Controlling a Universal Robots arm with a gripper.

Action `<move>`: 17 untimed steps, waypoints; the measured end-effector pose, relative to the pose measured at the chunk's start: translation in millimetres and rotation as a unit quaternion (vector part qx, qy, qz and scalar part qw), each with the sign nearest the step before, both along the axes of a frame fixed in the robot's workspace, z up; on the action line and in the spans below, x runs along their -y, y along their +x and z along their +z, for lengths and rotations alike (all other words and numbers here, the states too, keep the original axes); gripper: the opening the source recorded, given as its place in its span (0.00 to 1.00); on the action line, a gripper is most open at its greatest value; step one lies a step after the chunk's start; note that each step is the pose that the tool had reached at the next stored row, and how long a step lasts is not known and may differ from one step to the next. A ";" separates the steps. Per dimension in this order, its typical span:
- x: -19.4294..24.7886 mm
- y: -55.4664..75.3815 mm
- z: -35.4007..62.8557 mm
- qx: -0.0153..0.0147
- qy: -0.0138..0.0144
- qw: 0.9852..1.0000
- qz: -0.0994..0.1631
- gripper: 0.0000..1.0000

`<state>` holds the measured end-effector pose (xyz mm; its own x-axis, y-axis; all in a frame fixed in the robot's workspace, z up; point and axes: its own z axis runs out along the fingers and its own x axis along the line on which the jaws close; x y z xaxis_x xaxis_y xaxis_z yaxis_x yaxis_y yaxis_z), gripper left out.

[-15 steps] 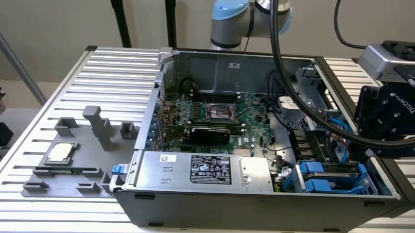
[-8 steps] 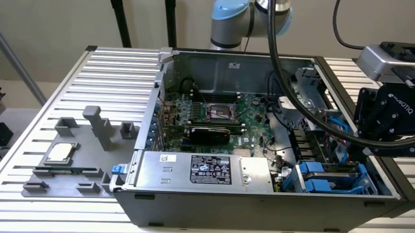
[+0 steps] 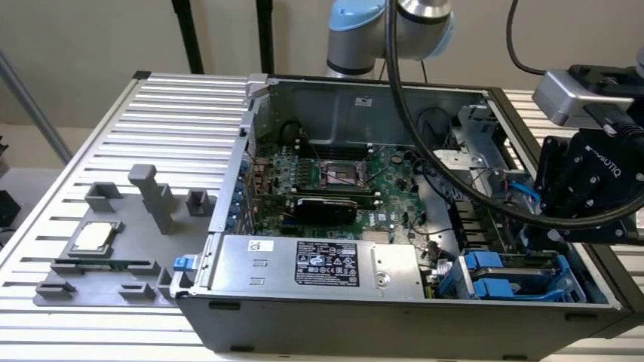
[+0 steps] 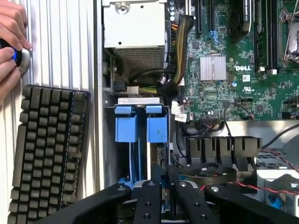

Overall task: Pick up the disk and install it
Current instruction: 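Insert the second disk wire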

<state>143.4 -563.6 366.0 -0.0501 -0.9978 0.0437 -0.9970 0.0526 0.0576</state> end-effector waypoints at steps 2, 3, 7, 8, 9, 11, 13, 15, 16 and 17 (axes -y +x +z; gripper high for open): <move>0.0 -5.5 0.0 0.003 0.002 1.000 0.000 0.00; 0.0 -8.3 -0.2 0.007 0.002 1.000 0.000 0.00; 0.0 -16.1 -3.5 0.024 0.003 1.000 0.001 0.00; 0.0 -16.9 -4.6 0.027 0.003 1.000 0.001 0.00; 0.0 -17.0 -5.8 0.030 0.003 1.000 0.001 0.00; 0.0 -17.0 -7.6 0.036 0.003 0.999 0.001 0.00; 0.0 -17.0 -9.8 0.041 0.003 0.999 0.001 0.00; 0.0 -17.0 -12.2 0.045 0.003 0.999 0.002 0.00; 0.0 -17.0 -13.3 0.047 0.003 0.999 0.002 0.00; 0.0 -17.0 -14.6 0.050 0.003 0.999 0.002 0.00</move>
<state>126.4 -563.6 351.4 -0.0499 -0.9982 0.0329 -0.9980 0.0485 -0.0414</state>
